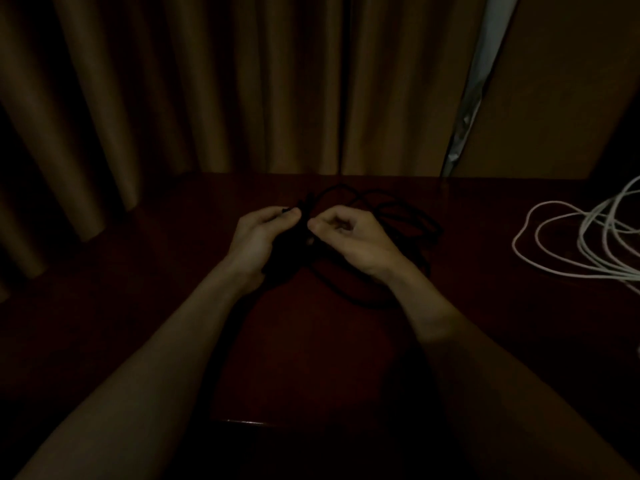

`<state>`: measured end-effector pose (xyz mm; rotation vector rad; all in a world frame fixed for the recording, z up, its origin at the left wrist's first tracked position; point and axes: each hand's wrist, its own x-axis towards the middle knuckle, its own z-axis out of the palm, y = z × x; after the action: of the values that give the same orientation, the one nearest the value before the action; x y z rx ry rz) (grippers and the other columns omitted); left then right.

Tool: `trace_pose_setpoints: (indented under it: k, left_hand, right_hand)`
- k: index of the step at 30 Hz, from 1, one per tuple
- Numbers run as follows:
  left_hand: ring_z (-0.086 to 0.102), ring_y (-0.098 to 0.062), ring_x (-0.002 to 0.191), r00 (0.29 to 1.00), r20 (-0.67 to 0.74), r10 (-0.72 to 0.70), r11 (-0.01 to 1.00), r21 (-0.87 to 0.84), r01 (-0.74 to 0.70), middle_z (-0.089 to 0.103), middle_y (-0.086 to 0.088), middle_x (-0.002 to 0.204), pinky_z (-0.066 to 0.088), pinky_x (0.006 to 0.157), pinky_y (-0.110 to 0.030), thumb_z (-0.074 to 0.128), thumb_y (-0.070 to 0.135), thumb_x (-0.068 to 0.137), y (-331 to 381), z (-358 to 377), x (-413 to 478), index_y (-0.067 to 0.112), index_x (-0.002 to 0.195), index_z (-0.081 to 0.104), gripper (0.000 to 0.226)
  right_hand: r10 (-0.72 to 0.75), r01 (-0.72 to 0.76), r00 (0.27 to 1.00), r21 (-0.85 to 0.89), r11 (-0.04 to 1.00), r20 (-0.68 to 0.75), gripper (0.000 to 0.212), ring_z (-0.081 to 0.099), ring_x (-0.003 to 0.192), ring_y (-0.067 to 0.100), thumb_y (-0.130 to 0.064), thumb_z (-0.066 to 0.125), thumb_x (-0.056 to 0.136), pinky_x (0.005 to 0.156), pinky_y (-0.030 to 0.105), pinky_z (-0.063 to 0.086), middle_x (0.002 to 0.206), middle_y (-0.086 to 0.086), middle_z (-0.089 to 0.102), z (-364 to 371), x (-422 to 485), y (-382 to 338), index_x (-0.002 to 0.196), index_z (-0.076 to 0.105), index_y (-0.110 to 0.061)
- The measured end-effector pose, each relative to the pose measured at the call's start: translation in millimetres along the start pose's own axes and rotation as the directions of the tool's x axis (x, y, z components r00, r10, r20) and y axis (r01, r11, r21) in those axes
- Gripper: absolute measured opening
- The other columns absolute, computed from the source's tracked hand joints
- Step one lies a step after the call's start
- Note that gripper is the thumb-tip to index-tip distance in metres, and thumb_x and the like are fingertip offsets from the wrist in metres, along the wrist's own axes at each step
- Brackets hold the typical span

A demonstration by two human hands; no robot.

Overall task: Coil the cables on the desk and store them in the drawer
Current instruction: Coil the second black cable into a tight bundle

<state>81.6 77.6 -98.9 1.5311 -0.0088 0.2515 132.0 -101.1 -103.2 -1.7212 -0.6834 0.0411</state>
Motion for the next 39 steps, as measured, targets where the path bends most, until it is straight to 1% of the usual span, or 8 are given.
trace_pose_setpoints:
  k: [3, 8, 11, 17, 21, 27, 31, 39]
  left_hand:
    - [0.073, -0.021, 0.085, 0.992, 0.106, -0.071, 0.994, -0.07, 0.079, 0.076, -0.01, 0.094, 0.058, 0.072, -0.028, 0.058, 0.031, 0.103, 1.5, 0.8, -0.6, 0.005, 0.099, 0.071, 0.029]
    - [0.064, -0.031, 0.128, 0.956, 0.259, -0.137, 0.976, -0.131, 0.175, 0.067, -0.016, 0.136, 0.047, 0.112, -0.044, 0.051, 0.044, 0.105, -1.6, -1.4, 3.0, 0.009, 0.138, 0.063, 0.05]
    - [0.071, -0.027, 0.117, 0.977, 0.179, -0.12, 0.988, -0.073, 0.135, 0.075, -0.012, 0.123, 0.056, 0.098, -0.038, 0.052, 0.046, 0.103, 0.6, 6.0, -1.2, 0.011, 0.128, 0.07, 0.046]
    - [0.076, -0.006, 0.09, 0.964, -0.152, 0.218, 0.96, 0.212, -0.184, 0.078, 0.005, 0.093, 0.059, 0.073, -0.019, 0.069, 0.035, 0.097, -3.0, 11.2, -4.8, 0.017, 0.12, 0.069, 0.029]
    - [0.071, -0.005, 0.104, 0.961, 0.055, 0.272, 0.905, 0.325, -0.275, 0.073, 0.005, 0.114, 0.055, 0.085, -0.02, 0.064, 0.025, 0.102, -5.3, 5.8, -2.2, 0.024, 0.117, 0.072, 0.017]
    - [0.059, 0.004, 0.105, 0.952, 0.135, 0.273, 0.739, 0.605, -0.298, 0.061, 0.008, 0.118, 0.052, 0.081, -0.012, 0.078, 0.059, 0.064, -14.3, 5.6, -0.1, 0.026, 0.122, 0.069, 0.067]
    - [0.073, -0.014, 0.102, 0.949, 0.132, 0.286, 0.848, 0.426, -0.315, 0.077, 0.003, 0.107, 0.062, 0.087, -0.038, 0.081, 0.033, 0.09, -12.3, 5.9, -2.0, 0.019, 0.117, 0.074, 0.031]
    - [0.071, -0.022, 0.087, 0.995, 0.076, 0.071, 0.995, 0.059, -0.075, 0.075, -0.013, 0.101, 0.056, 0.082, -0.036, 0.075, 0.025, 0.093, -1.4, 0.3, -1.9, 0.008, 0.115, 0.075, 0.029]
  right_hand:
    - [0.02, -0.02, 1.0, 0.007, 1.0, -0.004, 0.024, 0.072, 0.085, 0.021, -0.032, 0.072, 0.096, 0.089, 0.045, 0.057, 0.085, 0.002, 0.077, 0.1, 2.2, 2.3, 0.099, 0.067, -0.009]
    - [0.063, -0.071, 0.991, 0.065, 0.995, 0.118, 0.034, 0.072, 0.102, 0.014, -0.04, 0.063, 0.101, 0.099, 0.032, 0.055, 0.112, 0.011, 0.076, -5.5, -0.4, 1.3, 0.125, 0.069, -0.017]
    - [0.07, -0.084, 0.989, 0.11, 0.99, 0.128, 0.032, 0.074, 0.102, 0.016, -0.038, 0.06, 0.103, 0.093, 0.031, 0.057, 0.112, 0.005, 0.077, -6.6, -1.5, -0.6, 0.122, 0.072, -0.014]
    - [0.087, -0.093, 0.994, 0.087, 0.992, 0.069, 0.031, 0.059, 0.057, -0.003, -0.035, 0.06, 0.104, 0.058, 0.013, 0.045, 0.058, -0.018, 0.061, -1.9, -0.5, -4.1, 0.078, 0.064, -0.017]
    - [0.108, -0.109, 0.994, 0.098, 0.989, 0.02, 0.033, 0.061, 0.059, 0.001, -0.038, 0.071, 0.096, 0.058, 0.017, 0.046, 0.063, -0.01, 0.061, -2.1, -0.6, -4.8, 0.081, 0.059, -0.012]
    - [0.114, -0.112, 0.988, 0.026, 0.993, -0.1, 0.046, 0.05, 0.066, 0.019, -0.051, 0.079, 0.086, 0.061, 0.034, 0.042, 0.071, 0.007, 0.051, 1.4, 3.6, -4.7, 0.073, 0.05, -0.016]
    - [0.1, -0.099, 0.993, 0.018, 0.995, -0.065, 0.043, 0.056, 0.064, 0.014, -0.043, 0.078, 0.089, 0.061, 0.026, 0.048, 0.07, 0.006, 0.057, 0.2, 3.2, -3.7, 0.08, 0.06, -0.005]
    - [0.098, -0.112, 0.992, 0.181, 0.977, 0.084, 0.03, 0.061, 0.086, 0.018, -0.032, 0.07, 0.096, 0.085, 0.031, 0.053, 0.09, 0.006, 0.066, -11.4, 4.2, -1.4, 0.112, 0.072, -0.007]
